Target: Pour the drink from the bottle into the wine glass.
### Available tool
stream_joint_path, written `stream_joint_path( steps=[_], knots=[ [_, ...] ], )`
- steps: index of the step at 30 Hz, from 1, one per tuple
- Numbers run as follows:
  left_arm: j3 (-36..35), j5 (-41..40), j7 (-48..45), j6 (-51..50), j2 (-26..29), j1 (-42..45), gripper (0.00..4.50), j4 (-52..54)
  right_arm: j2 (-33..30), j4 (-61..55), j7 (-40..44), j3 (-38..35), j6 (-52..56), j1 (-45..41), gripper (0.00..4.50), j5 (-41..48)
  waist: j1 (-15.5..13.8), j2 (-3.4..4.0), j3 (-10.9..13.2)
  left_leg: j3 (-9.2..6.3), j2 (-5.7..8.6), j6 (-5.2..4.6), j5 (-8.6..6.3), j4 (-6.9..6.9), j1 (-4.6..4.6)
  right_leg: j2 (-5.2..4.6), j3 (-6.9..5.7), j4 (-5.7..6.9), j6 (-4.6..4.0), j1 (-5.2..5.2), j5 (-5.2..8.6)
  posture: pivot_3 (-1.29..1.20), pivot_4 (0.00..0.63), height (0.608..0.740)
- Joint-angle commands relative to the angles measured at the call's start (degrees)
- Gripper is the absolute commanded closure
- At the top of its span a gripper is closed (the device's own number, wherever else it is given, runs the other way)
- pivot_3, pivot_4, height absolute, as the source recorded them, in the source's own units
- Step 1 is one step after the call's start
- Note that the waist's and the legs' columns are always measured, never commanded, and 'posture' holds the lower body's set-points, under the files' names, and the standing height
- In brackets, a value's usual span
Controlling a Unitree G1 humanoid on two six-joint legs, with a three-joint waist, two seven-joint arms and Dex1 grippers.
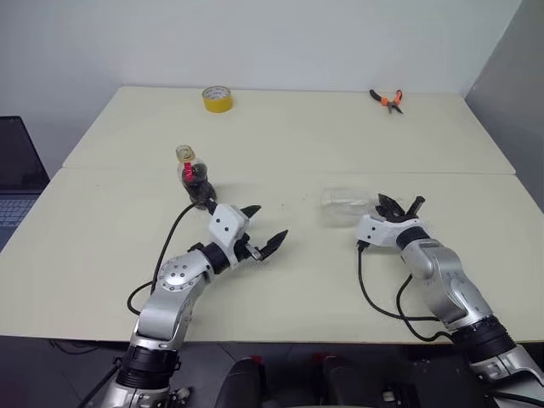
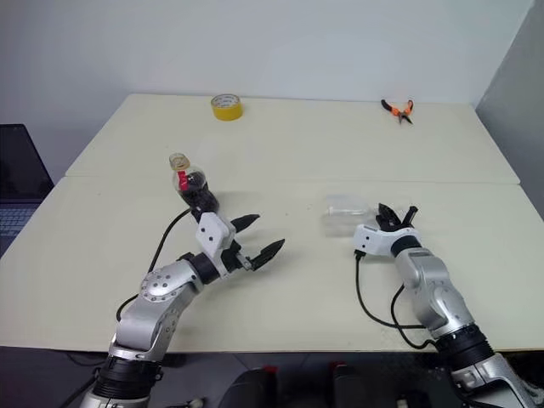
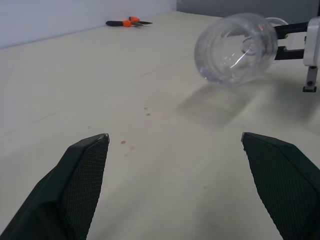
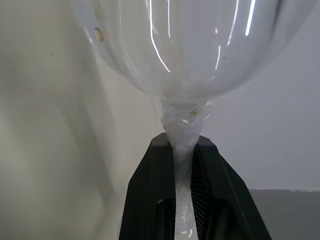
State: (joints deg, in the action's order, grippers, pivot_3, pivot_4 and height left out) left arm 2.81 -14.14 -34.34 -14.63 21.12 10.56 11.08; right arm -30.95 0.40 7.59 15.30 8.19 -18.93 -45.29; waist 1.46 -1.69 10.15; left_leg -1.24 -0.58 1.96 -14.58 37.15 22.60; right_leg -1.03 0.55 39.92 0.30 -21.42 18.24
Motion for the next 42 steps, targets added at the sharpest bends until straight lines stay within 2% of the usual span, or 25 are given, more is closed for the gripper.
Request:
stream_joint_path(
  steps=[1,3,7,10,12,14,17,23,28,42],
  knots=[
    [-3.6,-1.1,2.0,0.4,0.2,-0.3,0.00,2.8,1.9,-4.7,-1.4,-3.2,0.1,-0.9,4.35,2.6,0.1,0.00,0.0,0.00,0.00,0.00,0.00,0.00,0.00,0.00,0.00,0.00,0.00,0.00,0.00,0.00,0.150,0.740],
    [-5.2,-3.1,0.7,2.1,0.0,-1.0,0.00,2.7,3.9,-5.3,-1.4,-4.0,-1.0,-1.1,4.35,5.3,0.2,0.00,0.0,-0.01,-0.01,0.00,0.00,-0.01,0.00,0.00,-0.01,0.01,0.00,0.00,0.00,0.00,0.150,0.740],
    [-7.9,-8.0,-4.6,1.1,2.4,-3.4,0.00,2.5,11.4,-4.1,-2.0,-6.2,-7.9,-2.1,4.35,17.5,0.4,0.00,0.0,0.01,-0.02,0.00,0.00,-0.06,-0.02,0.00,0.01,0.00,0.00,-0.02,0.00,0.00,0.150,0.740],
    [-9.4,-12.0,-9.0,-0.2,4.7,-4.6,0.00,2.2,18.4,-1.6,2.0,-7.3,-13.2,-2.2,4.35,30.6,0.4,0.00,0.0,-0.01,-0.03,-0.04,-0.02,-0.06,-0.01,0.00,-0.02,0.01,0.00,-0.01,0.00,0.00,0.150,0.740],
    [-9.9,-13.1,-9.6,-1.5,5.7,-4.8,0.00,2.1,20.3,-0.1,4.0,-6.9,-16.0,-2.2,4.35,34.1,0.4,0.02,0.0,-0.05,-0.02,-0.16,-0.09,-0.05,-0.01,0.00,-0.05,0.01,-0.01,0.00,0.00,0.00,0.150,0.740],
    [-10.6,-14.2,-11.6,-2.5,7.8,-4.8,0.00,2.1,24.4,3.5,9.0,-6.4,-17.7,-2.7,4.35,41.8,0.2,-0.02,0.0,-0.04,0.01,-0.21,-0.12,-0.01,0.01,-0.03,-0.04,0.00,-0.01,0.01,0.00,0.00,0.150,0.740],
    [-12.2,-15.7,-14.7,-3.5,11.7,-4.3,0.00,2.3,29.6,12.8,13.6,-6.3,-20.3,-5.0,4.35,48.1,0.3,-0.02,0.0,-0.07,-0.01,-0.24,-0.13,0.00,-0.02,-0.02,-0.08,0.00,-0.02,0.03,-0.01,0.00,0.150,0.740],
    [-14.0,-16.5,-16.5,-3.6,15.3,-3.2,0.00,1.9,31.3,27.4,15.1,-9.0,-25.9,-10.6,4.35,50.1,0.2,0.02,0.0,-0.07,0.01,-0.24,-0.13,-0.02,-0.02,-0.05,-0.08,0.01,-0.03,0.01,0.00,0.00,0.150,0.740],
    [-14.8,-17.2,-16.6,-4.2,15.9,-1.7,0.00,2.5,30.9,34.1,15.7,-10.2,-29.2,-13.0,4.35,49.5,0.3,0.02,0.0,-0.06,-0.01,-0.23,-0.13,-0.07,-0.03,-0.03,-0.08,0.03,-0.04,-0.02,0.00,0.00,0.150,0.740],
    [-15.2,-21.2,-18.9,-8.9,20.6,2.7,0.00,7.2,29.1,36.4,18.8,-9.6,-30.5,-10.6,4.35,49.2,0.3,0.02,0.0,-0.07,-0.02,-0.23,-0.13,-0.07,-0.06,-0.03,-0.07,0.05,-0.04,0.01,0.00,0.00,0.150,0.740]
  ],
)
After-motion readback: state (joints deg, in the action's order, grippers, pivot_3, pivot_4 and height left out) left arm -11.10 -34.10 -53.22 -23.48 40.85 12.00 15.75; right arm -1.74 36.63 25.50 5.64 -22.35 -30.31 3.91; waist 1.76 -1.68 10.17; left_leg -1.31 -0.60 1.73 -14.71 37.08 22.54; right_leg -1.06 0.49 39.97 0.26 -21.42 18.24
